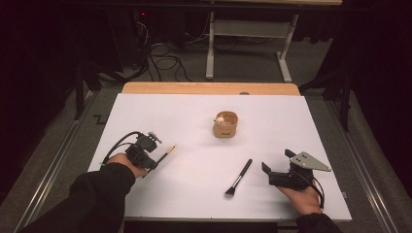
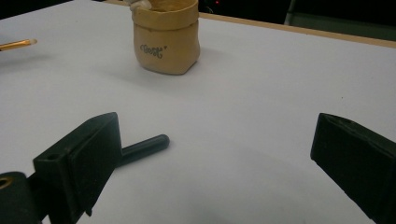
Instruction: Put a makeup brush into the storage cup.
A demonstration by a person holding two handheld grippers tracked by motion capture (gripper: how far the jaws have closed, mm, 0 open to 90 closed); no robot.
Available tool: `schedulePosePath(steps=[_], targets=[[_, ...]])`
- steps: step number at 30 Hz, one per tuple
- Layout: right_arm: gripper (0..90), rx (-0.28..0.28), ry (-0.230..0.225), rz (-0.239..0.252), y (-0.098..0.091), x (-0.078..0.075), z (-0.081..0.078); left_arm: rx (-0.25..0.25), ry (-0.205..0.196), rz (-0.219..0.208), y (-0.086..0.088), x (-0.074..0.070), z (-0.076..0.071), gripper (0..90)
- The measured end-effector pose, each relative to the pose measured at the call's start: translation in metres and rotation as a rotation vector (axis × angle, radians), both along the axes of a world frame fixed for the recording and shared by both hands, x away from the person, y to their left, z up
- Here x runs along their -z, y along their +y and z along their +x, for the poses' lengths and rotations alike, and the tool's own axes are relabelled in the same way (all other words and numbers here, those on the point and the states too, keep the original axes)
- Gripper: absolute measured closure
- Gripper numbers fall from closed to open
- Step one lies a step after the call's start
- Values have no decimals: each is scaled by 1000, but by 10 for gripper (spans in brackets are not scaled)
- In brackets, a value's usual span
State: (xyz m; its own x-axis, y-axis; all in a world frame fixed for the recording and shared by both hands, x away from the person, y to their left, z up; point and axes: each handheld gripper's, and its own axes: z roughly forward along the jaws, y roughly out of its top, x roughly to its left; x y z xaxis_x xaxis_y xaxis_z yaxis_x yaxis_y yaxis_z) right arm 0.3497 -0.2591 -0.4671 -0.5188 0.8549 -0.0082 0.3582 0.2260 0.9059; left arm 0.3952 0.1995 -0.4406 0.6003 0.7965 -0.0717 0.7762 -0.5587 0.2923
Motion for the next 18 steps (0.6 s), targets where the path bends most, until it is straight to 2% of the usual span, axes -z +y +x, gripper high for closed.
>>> schedulePosePath(steps=[2,5,9,18], targets=[[28,0,0,-1,0,0,0,-6,-8,-11,1,0,0,842],[28,-1,0,1,0,0,0,-32,-36,-57,4,-2,0,841],[28,-1,-2,1,0,0,0,-56,-100,-121,9,-5,-2,841],[28,0,1,-2,0,1,0,-55,-242,-222,11,-2,-13,842]])
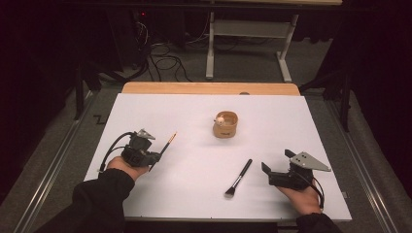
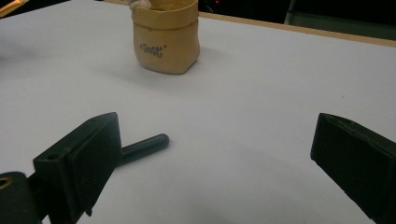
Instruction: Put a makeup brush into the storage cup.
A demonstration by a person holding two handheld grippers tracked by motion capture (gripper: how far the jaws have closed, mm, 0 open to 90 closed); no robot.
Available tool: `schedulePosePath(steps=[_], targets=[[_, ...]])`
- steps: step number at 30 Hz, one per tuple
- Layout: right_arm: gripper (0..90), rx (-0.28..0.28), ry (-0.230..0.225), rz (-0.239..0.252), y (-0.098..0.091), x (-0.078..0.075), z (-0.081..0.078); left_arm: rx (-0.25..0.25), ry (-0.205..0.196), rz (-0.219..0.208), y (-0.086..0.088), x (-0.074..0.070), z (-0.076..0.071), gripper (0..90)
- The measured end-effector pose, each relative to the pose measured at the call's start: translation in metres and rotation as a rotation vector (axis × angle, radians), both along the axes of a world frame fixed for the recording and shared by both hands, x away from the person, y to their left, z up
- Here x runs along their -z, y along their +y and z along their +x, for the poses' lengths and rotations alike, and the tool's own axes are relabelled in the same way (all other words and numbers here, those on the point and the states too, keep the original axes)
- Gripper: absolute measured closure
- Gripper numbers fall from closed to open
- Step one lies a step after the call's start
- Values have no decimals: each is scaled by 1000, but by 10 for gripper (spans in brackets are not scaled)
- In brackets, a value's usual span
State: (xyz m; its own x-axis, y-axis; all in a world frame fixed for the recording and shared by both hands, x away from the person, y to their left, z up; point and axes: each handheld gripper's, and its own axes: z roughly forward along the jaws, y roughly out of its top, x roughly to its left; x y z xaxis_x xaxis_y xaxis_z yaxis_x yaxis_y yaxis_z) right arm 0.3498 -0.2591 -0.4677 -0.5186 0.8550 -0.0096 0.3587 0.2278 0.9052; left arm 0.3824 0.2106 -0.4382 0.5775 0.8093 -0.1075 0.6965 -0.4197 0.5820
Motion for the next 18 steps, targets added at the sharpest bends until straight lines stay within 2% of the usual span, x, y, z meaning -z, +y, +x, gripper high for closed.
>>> schedulePosePath(steps=[2,4,7,14,18], targets=[[28,-1,1,1,0,0,0,7,-46,-7,-1,0,-2,842],[28,0,1,1,0,0,0,7,-75,-23,-1,-1,-4,842],[28,-1,-1,1,0,0,0,-6,-105,-62,-2,1,-7,842],[28,-8,-3,2,1,1,1,2,-173,-126,-5,7,-12,842],[28,-9,-2,0,1,2,1,-16,-205,-187,-8,10,-13,842]])
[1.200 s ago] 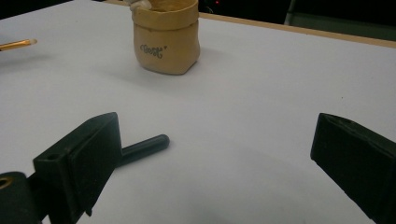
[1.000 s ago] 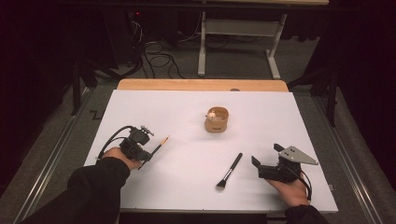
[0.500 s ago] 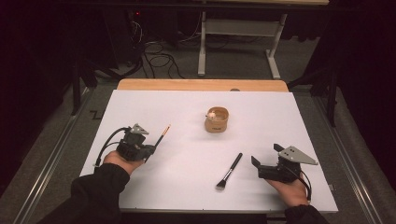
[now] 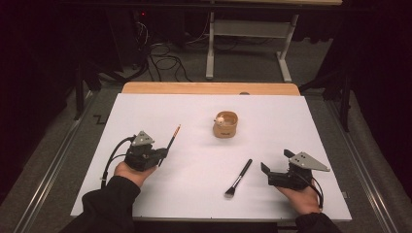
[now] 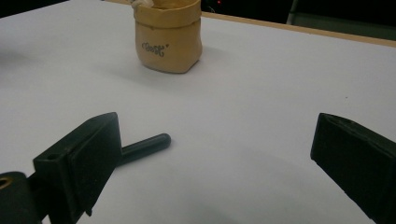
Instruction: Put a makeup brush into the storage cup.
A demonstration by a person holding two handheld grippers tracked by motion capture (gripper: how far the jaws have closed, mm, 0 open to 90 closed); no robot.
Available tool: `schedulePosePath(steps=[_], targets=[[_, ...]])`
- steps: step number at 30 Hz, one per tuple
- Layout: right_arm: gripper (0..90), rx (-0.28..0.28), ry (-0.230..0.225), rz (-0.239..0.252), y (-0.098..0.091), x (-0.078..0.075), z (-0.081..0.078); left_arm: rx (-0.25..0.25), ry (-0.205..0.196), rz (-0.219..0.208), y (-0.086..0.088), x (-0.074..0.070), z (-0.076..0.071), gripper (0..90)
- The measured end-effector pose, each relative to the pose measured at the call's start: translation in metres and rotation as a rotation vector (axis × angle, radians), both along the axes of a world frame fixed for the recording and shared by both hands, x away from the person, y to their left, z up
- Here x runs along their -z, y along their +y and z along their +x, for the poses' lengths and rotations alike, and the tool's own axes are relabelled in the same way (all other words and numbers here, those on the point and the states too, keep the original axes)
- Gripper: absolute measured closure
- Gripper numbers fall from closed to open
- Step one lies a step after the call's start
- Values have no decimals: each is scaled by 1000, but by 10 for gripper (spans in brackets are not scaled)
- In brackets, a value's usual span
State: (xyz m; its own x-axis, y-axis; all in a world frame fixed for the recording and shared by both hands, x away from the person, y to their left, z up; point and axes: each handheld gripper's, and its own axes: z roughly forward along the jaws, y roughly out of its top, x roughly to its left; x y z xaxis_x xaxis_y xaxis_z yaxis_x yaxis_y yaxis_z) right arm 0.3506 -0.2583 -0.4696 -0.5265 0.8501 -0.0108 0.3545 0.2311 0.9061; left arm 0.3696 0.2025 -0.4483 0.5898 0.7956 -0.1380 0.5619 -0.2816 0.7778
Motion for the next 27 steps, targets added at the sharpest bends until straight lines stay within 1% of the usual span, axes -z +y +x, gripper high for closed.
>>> schedulePosePath(steps=[5,8,9,11,12,18,26,27], targets=[[28,3,-7,6,-1,-1,-1,-14,-56,-49,-5,0,-4,842],[28,2,-9,7,-1,-1,-1,-23,-80,-79,-5,1,-5,842],[28,3,-11,7,-1,-1,-1,-23,-97,-81,-6,1,-5,842],[28,4,-12,8,-1,-1,-1,-10,-114,-90,-6,2,-6,842],[28,5,-14,8,-1,-1,-1,-3,-134,-92,-6,2,-8,841],[28,1,-22,11,0,-1,-1,3,-188,-126,-3,1,-14,841],[28,1,-37,12,0,-2,-2,6,-236,-180,2,10,-19,841],[28,1,-37,12,0,-2,-2,1,-236,-206,3,12,-19,841]])
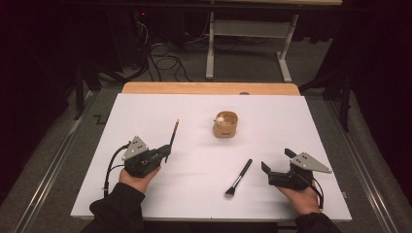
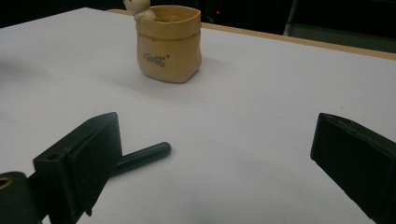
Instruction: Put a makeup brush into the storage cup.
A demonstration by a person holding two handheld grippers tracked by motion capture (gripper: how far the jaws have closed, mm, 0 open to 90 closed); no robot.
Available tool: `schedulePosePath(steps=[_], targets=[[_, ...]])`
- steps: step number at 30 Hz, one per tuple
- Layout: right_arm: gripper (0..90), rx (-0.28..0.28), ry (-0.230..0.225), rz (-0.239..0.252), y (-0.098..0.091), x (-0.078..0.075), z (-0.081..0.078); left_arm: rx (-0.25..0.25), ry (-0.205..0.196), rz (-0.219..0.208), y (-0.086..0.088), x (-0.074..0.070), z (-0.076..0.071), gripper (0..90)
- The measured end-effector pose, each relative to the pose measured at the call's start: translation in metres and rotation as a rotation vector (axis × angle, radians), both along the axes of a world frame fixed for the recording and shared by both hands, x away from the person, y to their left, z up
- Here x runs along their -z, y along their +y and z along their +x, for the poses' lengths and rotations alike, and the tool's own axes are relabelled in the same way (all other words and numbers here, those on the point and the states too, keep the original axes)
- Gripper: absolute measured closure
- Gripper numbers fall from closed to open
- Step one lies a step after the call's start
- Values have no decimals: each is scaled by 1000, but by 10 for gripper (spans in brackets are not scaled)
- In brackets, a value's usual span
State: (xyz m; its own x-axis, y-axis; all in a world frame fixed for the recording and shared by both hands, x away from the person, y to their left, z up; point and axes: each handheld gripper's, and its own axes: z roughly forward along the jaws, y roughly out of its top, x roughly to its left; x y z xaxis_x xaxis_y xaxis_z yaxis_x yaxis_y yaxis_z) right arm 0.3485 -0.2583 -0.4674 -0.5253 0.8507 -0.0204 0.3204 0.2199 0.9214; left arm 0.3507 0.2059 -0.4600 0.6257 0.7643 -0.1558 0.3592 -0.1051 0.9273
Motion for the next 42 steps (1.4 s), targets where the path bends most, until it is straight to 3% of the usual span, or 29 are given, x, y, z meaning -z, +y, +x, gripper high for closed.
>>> schedulePosePath(steps=[2,18,29,35,42], targets=[[28,0,-2,-1,0,0,0,-3,-6,-19,1,1,0,841],[30,4,-13,7,0,-3,-1,12,-3,-8,2,3,0,841],[33,-9,-74,3,15,-37,-4,16,-12,-32,3,0,0,841],[34,-35,-86,-3,31,-52,0,14,-19,-34,5,-2,0,841],[39,-69,-80,-10,52,-58,8,11,-25,-33,6,-3,0,841]])
